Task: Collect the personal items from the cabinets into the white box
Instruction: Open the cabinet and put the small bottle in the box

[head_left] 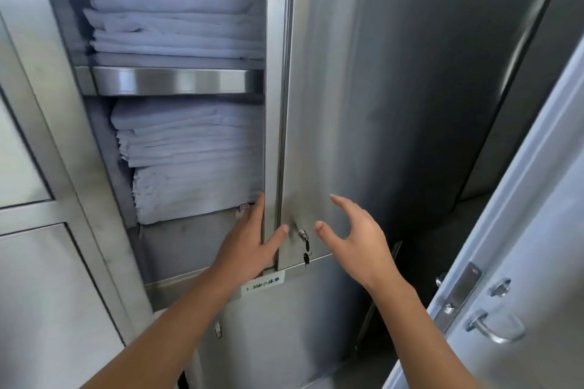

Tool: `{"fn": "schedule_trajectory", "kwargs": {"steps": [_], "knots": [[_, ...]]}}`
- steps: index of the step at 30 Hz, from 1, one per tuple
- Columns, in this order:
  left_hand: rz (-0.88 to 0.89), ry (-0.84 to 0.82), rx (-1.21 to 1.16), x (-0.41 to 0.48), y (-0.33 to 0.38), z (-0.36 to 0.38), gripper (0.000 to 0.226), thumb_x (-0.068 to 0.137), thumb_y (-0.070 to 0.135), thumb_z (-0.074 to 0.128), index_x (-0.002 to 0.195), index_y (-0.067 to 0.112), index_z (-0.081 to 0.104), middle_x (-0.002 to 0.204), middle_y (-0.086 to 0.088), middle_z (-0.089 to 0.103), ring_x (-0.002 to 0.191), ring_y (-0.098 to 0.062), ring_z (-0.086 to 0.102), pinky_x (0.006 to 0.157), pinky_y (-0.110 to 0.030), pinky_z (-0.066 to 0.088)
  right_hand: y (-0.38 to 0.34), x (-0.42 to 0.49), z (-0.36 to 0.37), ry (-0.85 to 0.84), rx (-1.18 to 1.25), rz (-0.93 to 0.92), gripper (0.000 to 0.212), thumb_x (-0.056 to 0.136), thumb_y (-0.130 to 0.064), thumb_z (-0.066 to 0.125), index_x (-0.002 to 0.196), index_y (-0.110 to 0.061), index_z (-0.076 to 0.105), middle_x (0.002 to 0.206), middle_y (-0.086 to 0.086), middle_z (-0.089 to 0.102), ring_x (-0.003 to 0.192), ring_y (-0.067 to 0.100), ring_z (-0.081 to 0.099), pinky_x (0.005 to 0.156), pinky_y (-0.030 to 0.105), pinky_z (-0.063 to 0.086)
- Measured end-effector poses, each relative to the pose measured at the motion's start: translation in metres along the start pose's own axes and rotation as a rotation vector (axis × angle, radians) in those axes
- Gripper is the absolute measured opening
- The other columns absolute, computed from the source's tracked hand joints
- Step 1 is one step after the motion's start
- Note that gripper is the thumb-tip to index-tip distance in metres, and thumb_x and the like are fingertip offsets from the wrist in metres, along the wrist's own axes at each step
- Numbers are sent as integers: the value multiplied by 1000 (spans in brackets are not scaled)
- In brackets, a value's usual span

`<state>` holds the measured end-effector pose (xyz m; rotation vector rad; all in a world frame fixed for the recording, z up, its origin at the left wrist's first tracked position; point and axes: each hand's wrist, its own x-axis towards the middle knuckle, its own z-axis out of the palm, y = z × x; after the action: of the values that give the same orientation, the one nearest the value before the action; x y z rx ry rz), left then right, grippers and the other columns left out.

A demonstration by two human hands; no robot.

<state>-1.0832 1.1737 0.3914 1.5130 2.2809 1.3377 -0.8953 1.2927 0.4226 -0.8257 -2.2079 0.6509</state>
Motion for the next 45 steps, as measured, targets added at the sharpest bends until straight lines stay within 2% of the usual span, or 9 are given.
{"fn": "schedule_trajectory", "kwargs": {"steps": [4, 8, 18, 22, 26, 33, 41, 43, 45], "knots": [[31, -14, 16, 21, -1, 24, 81, 86, 69, 45, 153, 39, 11, 158, 14, 29, 142, -8, 35, 115, -45, 33, 16, 11, -11, 31, -23, 40, 65, 91, -56, 63, 149, -33, 46, 150, -14, 51, 140, 8, 42, 110, 27, 34], [69, -7, 1, 43, -4, 52, 80, 85, 71, 45, 151, 44, 9, 152, 17, 36, 137, -5, 39, 111, -32, 34, 33, 19, -17, 64, -35, 102, 67, 89, -61, 62, 149, -36, 46, 151, -15, 50, 141, 8, 42, 113, 32, 36], [255, -180, -112, 101, 10, 105, 72, 91, 65, 42, 151, 46, 7, 155, 19, 31, 139, -1, 35, 110, -28, 34, 57, 42, -32, 188, -129, 218, 65, 90, -60, 62, 149, -38, 45, 151, -20, 48, 142, 4, 39, 105, 19, 28], [247, -218, -192, 122, 22, 129, 69, 93, 56, 49, 153, 40, 19, 148, 12, 43, 132, -8, 45, 107, -39, 43, 69, 42, -40, 239, -144, 280, 67, 88, -64, 59, 148, -41, 43, 149, -21, 49, 137, -3, 38, 102, 17, 28], [198, -245, -275, 140, 36, 151, 65, 93, 51, 54, 151, 38, 28, 137, 6, 51, 118, -11, 54, 104, -40, 46, 80, 38, -47, 286, -194, 334, 67, 87, -67, 56, 148, -43, 41, 149, -22, 48, 140, 1, 39, 100, 15, 28], [206, -341, -360, 159, 54, 183, 61, 96, 46, 52, 151, 37, 28, 141, 1, 48, 125, -16, 52, 107, -44, 44, 92, 34, -55, 330, -255, 386, 64, 90, -62, 59, 148, -41, 43, 149, -20, 50, 140, 2, 39, 98, 16, 30], [204, -437, -457, 169, 67, 203, 65, 80, 68, 42, 142, 54, 30, 139, 12, 51, 120, -1, 54, 105, -41, 46, 98, 36, -59, 340, -281, 399, 62, 91, -60, 58, 147, -40, 44, 146, -19, 53, 137, 4, 42, 92, 9, 28], [203, -449, -458, 169, 70, 206, 59, 80, 70, 41, 137, 62, 27, 138, 18, 50, 117, 4, 55, 103, -37, 47, 99, 38, -59, 343, -273, 401, 62, 91, -60, 59, 147, -40, 44, 146, -18, 53, 136, 3, 43, 87, 2, 25], [202, -453, -449, 168, 74, 207, 55, 81, 71, 40, 135, 66, 26, 128, 28, 52, 112, 12, 53, 100, -30, 46, 100, 38, -60, 346, -268, 399, 62, 91, -59, 59, 148, -39, 44, 147, -18, 52, 137, 4, 43, 90, 3, 24]]}}
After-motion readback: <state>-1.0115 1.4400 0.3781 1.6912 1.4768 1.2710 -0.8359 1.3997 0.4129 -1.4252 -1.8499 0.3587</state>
